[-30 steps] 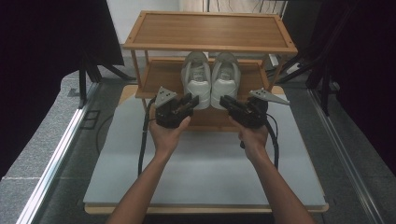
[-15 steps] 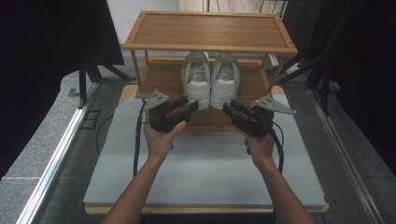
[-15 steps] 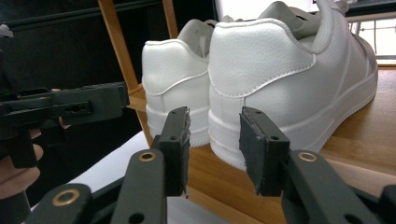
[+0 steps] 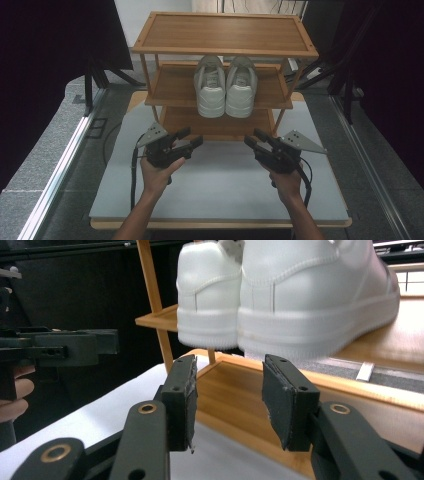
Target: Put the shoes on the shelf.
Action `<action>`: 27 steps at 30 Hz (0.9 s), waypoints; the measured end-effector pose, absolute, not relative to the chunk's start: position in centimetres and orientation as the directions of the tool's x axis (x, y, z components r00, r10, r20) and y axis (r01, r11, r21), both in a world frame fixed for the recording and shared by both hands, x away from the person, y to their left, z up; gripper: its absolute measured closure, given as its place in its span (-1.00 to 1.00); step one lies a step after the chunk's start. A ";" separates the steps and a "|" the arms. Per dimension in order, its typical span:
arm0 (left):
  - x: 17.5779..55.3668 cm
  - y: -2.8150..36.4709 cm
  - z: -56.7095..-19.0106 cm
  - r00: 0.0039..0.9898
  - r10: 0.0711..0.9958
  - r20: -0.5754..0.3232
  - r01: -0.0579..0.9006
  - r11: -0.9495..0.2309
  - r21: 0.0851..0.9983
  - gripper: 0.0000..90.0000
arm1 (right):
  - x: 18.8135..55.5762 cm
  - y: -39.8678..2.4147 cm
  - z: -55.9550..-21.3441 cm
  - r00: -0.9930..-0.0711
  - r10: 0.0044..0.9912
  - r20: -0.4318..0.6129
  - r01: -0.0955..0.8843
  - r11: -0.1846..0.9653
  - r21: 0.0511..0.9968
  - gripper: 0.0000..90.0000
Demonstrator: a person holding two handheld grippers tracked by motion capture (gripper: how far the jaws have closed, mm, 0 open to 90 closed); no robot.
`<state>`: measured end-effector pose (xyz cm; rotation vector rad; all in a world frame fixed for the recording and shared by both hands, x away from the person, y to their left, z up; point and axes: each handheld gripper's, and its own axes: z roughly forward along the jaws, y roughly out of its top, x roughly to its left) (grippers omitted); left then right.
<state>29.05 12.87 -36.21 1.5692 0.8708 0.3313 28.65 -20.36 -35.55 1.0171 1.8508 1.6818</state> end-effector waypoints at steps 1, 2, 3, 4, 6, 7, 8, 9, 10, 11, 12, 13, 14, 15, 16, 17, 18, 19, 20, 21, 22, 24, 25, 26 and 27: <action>28.5 13.3 -37.0 0.673 0.688 -0.271 0.348 0.028 0.937 -0.10 | 28.3 -20.6 -36.0 -0.632 0.759 0.155 0.227 -0.010 0.974 0.24; 28.5 13.3 -37.0 0.673 0.688 -0.271 0.348 0.028 0.937 -0.11 | 28.3 -20.6 -36.0 -0.632 0.759 0.155 0.227 -0.010 0.974 0.24; 28.3 13.5 -37.4 0.670 0.691 -0.270 0.353 0.024 0.935 -0.11 | 27.7 -21.0 -37.0 -0.630 0.760 0.162 0.234 -0.013 0.972 0.22; 28.1 13.8 -37.8 0.667 0.692 -0.278 0.361 0.027 0.932 -0.11 | 27.5 -21.2 -37.5 -0.630 0.759 0.164 0.238 -0.013 0.971 0.22; 27.7 14.3 -38.7 0.661 0.694 -0.286 0.376 0.024 0.926 -0.12 | 27.2 -21.3 -38.0 -0.626 0.761 0.170 0.243 -0.017 0.970 0.21; 27.5 14.4 -39.0 0.658 0.696 -0.288 0.381 0.023 0.924 -0.13 | 26.9 -21.7 -38.8 -0.624 0.762 0.174 0.252 -0.015 0.968 0.20; 27.3 14.8 -39.8 0.652 0.701 -0.289 0.395 0.012 0.919 -0.13 | 26.7 -21.9 -39.2 -0.620 0.765 0.171 0.254 -0.011 0.967 0.20; 27.3 14.8 -39.8 0.652 0.701 -0.289 0.395 0.012 0.919 -0.13 | 26.7 -21.9 -39.2 -0.620 0.765 0.171 0.254 -0.011 0.967 0.20; 27.2 15.1 -40.5 0.647 0.707 -0.286 0.406 -0.001 0.914 -0.14 | 26.5 -22.2 -40.0 -0.612 0.773 0.163 0.259 0.001 0.966 0.19; 27.2 15.1 -40.5 0.647 0.707 -0.286 0.406 -0.001 0.914 -0.14 | 26.5 -22.2 -40.0 -0.612 0.773 0.163 0.259 0.001 0.966 0.19; 27.0 15.5 -41.3 0.642 0.708 -0.294 0.422 -0.006 0.907 -0.14 | 26.4 -22.4 -40.7 -0.605 0.783 0.143 0.261 0.026 0.965 0.18; 27.0 15.5 -41.3 0.642 0.708 -0.294 0.422 -0.006 0.907 -0.14 | 26.4 -22.4 -40.7 -0.605 0.783 0.143 0.261 0.026 0.965 0.18; 26.8 15.8 -42.2 0.632 0.714 -0.301 0.433 -0.002 0.902 -0.14 | 26.3 -22.6 -41.4 -0.604 0.786 0.134 0.269 0.042 0.962 0.17; 26.8 15.8 -42.2 0.632 0.714 -0.301 0.433 -0.002 0.902 -0.14 | 26.3 -22.6 -41.4 -0.604 0.786 0.134 0.269 0.042 0.962 0.17; 26.7 15.9 -42.7 0.629 0.714 -0.308 0.442 -0.003 0.897 -0.14 | 26.3 -22.7 -41.9 -0.604 0.785 0.139 0.275 0.042 0.960 0.17; 26.7 16.0 -43.0 0.623 0.718 -0.312 0.448 0.000 0.894 -0.14 | 26.3 -22.8 -42.7 -0.604 0.782 0.152 0.295 0.042 0.954 0.17; 26.7 16.0 -43.3 0.617 0.721 -0.316 0.457 0.000 0.890 -0.14 | 26.3 -22.8 -42.7 -0.604 0.782 0.152 0.295 0.042 0.954 0.17; 26.8 16.2 -43.6 0.611 0.727 -0.314 0.467 -0.010 0.884 -0.14 | 26.4 -22.8 -43.1 -0.601 0.783 0.160 0.314 0.047 0.948 0.16; 26.8 16.2 -43.6 0.606 0.732 -0.312 0.463 -0.006 0.886 -0.14 | 26.5 -22.9 -43.2 -0.596 0.785 0.167 0.316 0.039 0.948 0.16; 26.8 16.2 -43.6 0.606 0.732 -0.312 0.463 -0.006 0.886 -0.15 | 26.5 -22.9 -43.2 -0.596 0.785 0.167 0.316 0.039 0.948 0.16; 26.7 16.5 -43.8 0.603 0.733 -0.313 0.465 -0.004 0.885 -0.15 | 26.5 -23.2 -43.4 -0.590 0.786 0.184 0.322 0.020 0.947 0.16; 26.7 16.6 -44.2 0.594 0.739 -0.318 0.475 -0.003 0.880 -0.15 | 26.4 -23.3 -43.6 -0.584 0.791 0.181 0.322 0.021 0.947 0.16; 26.7 16.6 -44.2 0.594 0.739 -0.318 0.475 -0.003 0.880 -0.16 | 26.4 -23.3 -43.6 -0.584 0.791 0.181 0.322 0.021 0.947 0.16; 26.7 16.6 -44.4 0.584 0.741 -0.331 0.486 0.008 0.874 -0.16 | 26.4 -23.4 -43.8 -0.581 0.793 0.183 0.325 0.020 0.945 0.16; 26.7 16.6 -44.5 0.581 0.740 -0.341 0.492 0.015 0.870 -0.16 | 26.5 -23.4 -44.0 -0.578 0.795 0.183 0.329 0.022 0.944 0.16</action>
